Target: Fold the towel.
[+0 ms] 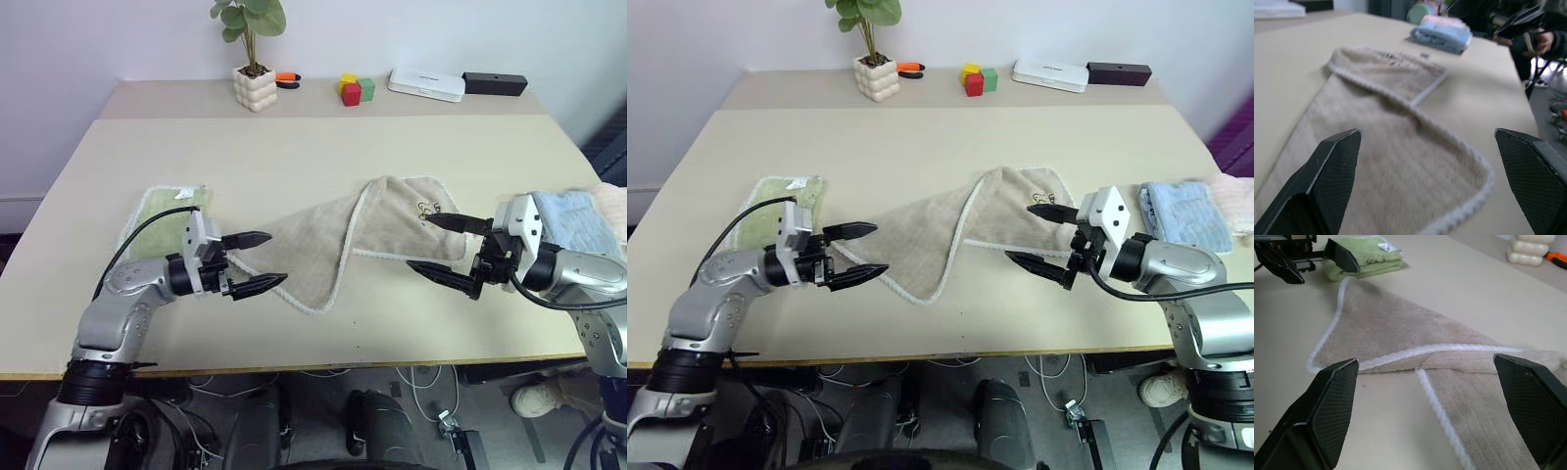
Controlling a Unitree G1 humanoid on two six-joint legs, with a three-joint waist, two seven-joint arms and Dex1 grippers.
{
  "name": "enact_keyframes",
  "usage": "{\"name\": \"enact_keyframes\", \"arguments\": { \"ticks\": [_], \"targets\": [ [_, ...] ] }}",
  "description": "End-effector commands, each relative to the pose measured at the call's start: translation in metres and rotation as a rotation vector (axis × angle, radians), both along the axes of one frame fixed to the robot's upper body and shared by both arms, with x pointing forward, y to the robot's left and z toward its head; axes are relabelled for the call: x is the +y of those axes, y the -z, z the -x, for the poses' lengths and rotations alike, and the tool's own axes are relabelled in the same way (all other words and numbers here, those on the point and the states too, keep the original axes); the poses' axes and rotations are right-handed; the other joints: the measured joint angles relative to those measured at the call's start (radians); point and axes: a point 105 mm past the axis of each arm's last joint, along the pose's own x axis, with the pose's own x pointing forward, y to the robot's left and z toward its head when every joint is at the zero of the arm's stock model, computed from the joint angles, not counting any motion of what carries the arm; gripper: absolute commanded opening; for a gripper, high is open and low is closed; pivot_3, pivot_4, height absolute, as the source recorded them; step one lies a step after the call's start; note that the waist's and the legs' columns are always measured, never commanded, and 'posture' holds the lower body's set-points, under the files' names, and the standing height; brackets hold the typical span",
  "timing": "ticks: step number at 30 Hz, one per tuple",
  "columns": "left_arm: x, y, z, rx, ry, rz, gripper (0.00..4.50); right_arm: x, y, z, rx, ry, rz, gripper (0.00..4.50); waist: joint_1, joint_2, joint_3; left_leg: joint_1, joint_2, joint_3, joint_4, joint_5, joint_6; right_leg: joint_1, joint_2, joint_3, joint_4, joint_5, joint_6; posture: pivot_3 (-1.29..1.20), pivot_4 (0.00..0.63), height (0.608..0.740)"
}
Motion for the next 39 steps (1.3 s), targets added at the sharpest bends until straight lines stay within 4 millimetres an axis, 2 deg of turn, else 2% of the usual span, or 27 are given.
{"name": "enact_keyframes", "arguments": {
  "ticks": [1,9,16,20,23,27,31,35,39],
  "targets": [
    [0.002,-0.005,-0.001,-0.043,-0.014,-0.007,4.48,-0.003,-0.014,-0.003,-0.062,0.001,0.012,4.50,0.000,0.000,0.000,0.000,0.000,0.000,0.000,0.000,0.000,0.000,0.000,0.000,0.000,0.000,0.000,0.00,0.150,0.740],
    [0.010,0.000,0.008,-0.030,-0.021,-0.022,4.48,0.003,-0.017,-0.010,-0.072,-0.022,0.010,4.50,0.004,0.000,0.000,0.000,0.000,0.000,0.000,0.000,0.000,0.000,0.000,0.000,0.000,0.000,0.000,0.00,0.150,0.740],
    [0.011,0.006,0.018,0.002,0.065,-0.092,4.48,0.010,-0.018,-0.011,-0.100,-0.021,-0.015,4.50,0.000,0.000,0.000,0.000,0.000,0.000,0.000,0.000,0.000,0.000,0.000,0.000,0.000,-0.001,-0.002,0.00,0.150,0.740],
    [0.000,0.003,0.015,0.001,0.107,-0.078,4.48,0.017,-0.015,-0.009,-0.111,-0.003,-0.041,4.50,0.003,0.000,0.000,0.000,0.000,0.000,0.000,0.000,0.000,0.000,-0.001,0.000,0.000,-0.001,-0.002,0.00,0.150,0.740],
    [-0.017,0.005,0.014,0.017,0.172,-0.116,4.48,0.018,-0.014,-0.006,-0.117,0.012,-0.065,4.50,0.003,0.000,0.000,0.000,0.000,0.000,0.000,0.000,0.000,0.000,0.000,0.000,0.000,-0.001,-0.002,0.00,0.150,0.740],
    [-0.028,0.013,0.006,0.039,0.186,-0.185,4.48,0.032,-0.015,-0.006,-0.141,0.016,-0.101,4.50,0.000,0.000,0.000,0.000,0.000,0.000,0.000,0.000,0.000,0.000,0.000,0.000,0.000,0.000,0.000,0.00,0.150,0.740],
    [-0.045,0.019,-0.002,-0.048,0.167,-0.276,4.48,0.037,-0.019,-0.010,-0.179,0.033,-0.112,4.50,0.000,0.000,0.000,0.000,0.000,0.000,0.000,0.000,0.000,0.000,0.000,0.000,0.000,0.000,0.001,0.00,0.150,0.740],
    [-0.066,0.028,0.007,-0.092,0.224,-0.328,4.48,0.041,-0.022,-0.011,-0.209,0.044,-0.123,4.50,0.002,0.000,0.000,0.000,0.000,0.000,0.000,0.000,0.000,0.000,0.000,0.000,0.000,0.000,0.001,0.00,0.150,0.740],
    [-0.074,0.034,0.012,-0.115,0.253,-0.358,4.48,0.047,-0.023,-0.010,-0.222,0.045,-0.142,4.50,0.000,0.000,0.000,0.000,0.000,0.000,0.000,0.000,0.000,0.000,0.000,0.000,0.000,0.000,0.000,0.00,0.150,0.740]
  ]
}}
